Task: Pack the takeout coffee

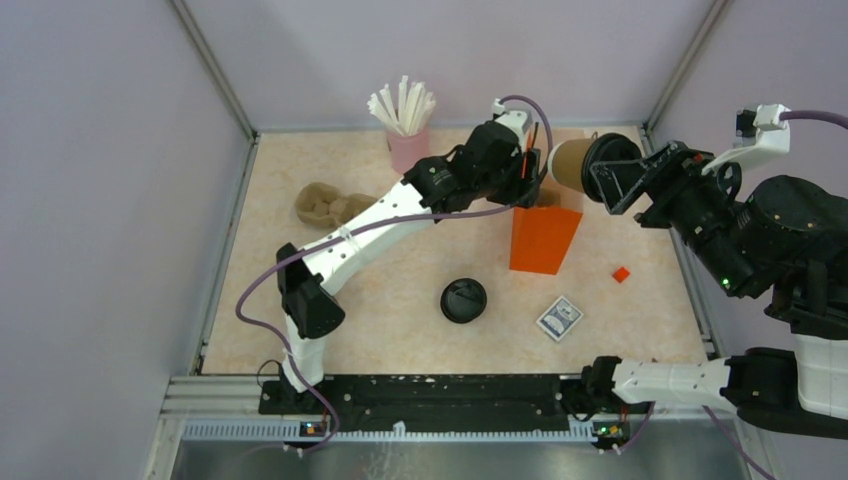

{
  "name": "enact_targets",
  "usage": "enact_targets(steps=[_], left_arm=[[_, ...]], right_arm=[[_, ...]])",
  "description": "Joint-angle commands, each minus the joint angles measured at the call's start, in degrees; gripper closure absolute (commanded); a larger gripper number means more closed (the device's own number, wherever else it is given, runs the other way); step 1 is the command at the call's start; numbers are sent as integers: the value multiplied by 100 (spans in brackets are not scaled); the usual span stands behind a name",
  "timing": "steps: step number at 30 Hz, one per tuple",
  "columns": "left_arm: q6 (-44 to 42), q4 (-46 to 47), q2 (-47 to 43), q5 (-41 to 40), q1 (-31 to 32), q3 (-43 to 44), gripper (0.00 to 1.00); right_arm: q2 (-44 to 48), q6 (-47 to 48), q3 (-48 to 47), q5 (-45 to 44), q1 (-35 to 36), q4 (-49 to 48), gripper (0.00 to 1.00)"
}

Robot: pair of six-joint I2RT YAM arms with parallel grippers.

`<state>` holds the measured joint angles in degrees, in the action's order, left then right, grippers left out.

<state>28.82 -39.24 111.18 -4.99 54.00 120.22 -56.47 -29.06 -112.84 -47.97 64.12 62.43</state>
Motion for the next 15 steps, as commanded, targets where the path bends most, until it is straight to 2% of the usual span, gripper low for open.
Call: enact_targets(steps=[1,4,6,8,11,13,15], left_arm=[[-61,386,129,66,-3,-62,39],[-190,471,236,-12,-8,-21,56],[-366,558,280,69,-24,-17,63],[-433,506,324,126,-43,52,63],[-418,395,364,127,-39,7,50],[-389,350,366,72,-46,-113,51],[-397,554,287,216,-80,-322,57]], right_arm=[[-11,88,-5,-20,71,-74,37],[-75,104,-137,-30,70,36,37],[-115,56,-229,-41,66,109,37],[-118,20,-264,-40,68,121,37],[-147,19,-343,-33,67,227,37],[-190,-18,-455,-68,71,354,37],[-201,-59,-488,-57,69,392,37]])
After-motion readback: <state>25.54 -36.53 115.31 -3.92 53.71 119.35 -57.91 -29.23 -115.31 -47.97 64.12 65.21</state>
